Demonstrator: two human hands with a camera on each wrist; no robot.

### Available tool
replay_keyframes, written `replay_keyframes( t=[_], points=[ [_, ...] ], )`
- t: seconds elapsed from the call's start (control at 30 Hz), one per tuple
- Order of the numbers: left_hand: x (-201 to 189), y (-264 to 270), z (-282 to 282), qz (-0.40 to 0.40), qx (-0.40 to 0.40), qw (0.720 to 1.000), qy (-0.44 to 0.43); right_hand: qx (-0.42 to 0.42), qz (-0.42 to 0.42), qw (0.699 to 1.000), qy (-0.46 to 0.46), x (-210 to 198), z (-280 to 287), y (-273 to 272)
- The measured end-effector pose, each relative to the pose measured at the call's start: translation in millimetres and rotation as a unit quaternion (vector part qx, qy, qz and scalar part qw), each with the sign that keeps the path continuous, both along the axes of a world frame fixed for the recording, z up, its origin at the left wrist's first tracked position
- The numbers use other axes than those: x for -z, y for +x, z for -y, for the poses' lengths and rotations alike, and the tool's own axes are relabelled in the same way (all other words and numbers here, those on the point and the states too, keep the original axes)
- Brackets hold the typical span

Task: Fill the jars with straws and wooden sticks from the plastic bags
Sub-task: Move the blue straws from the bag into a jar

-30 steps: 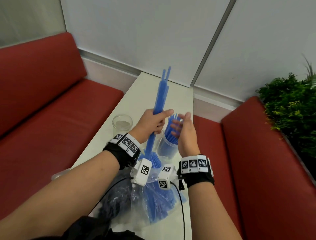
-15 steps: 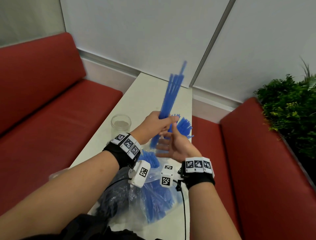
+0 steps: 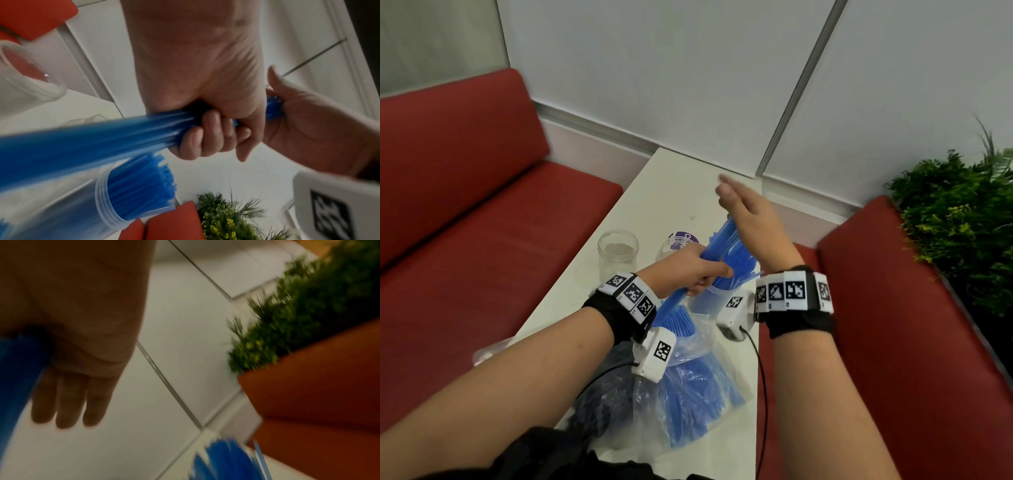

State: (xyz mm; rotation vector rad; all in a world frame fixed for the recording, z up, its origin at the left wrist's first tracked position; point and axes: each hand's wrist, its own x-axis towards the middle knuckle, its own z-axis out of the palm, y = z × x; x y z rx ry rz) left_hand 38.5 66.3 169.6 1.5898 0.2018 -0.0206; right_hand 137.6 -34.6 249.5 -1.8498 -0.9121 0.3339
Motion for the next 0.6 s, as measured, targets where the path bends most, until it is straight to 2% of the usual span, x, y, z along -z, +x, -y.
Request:
replay_keyframes(
  t=[0.03, 0.1, 0.13, 0.17, 0.23, 0.3, 0.4, 0.5, 0.6],
  points=[
    [-1, 0, -1, -0.006, 0.005, 1.0, -0.003, 0.01, -0.068, 0.995, 0.074, 9, 3, -3],
    [-2, -2, -2, -0.021, 0.032, 0.999, -0.014, 0.008, -0.221, 0.96, 0.172, 22, 7, -4],
    [-3, -2, -1, -0.029, 0.055, 0.998, -0.021, -0.03, -0.272, 0.945, 0.18, 29, 8, -6],
    [-3, -2, 0, -0.035, 0.084, 0.995, -0.028, -0.079, -0.289, 0.941, 0.156, 33, 10, -9],
    [-4, -2, 1, -0.037, 0.141, 0.989, -0.042, -0.128, -0.287, 0.941, 0.123, 34, 14, -13],
    [-3, -2, -2, -0.046, 0.168, 0.982, -0.073, -0.103, -0.305, 0.933, 0.164, 30, 17, -12],
    [10, -8, -17, -0.102, 0.171, 0.972, -0.127, -0.055, -0.341, 0.906, 0.246, 21, 20, -4],
    [27, -9, -30, -0.158, 0.107, 0.966, -0.173, -0.024, -0.332, 0.905, 0.264, 18, 21, 0],
    [41, -5, -29, -0.185, -0.032, 0.945, -0.268, -0.011, -0.285, 0.922, 0.26, 16, 15, -5]
  ],
)
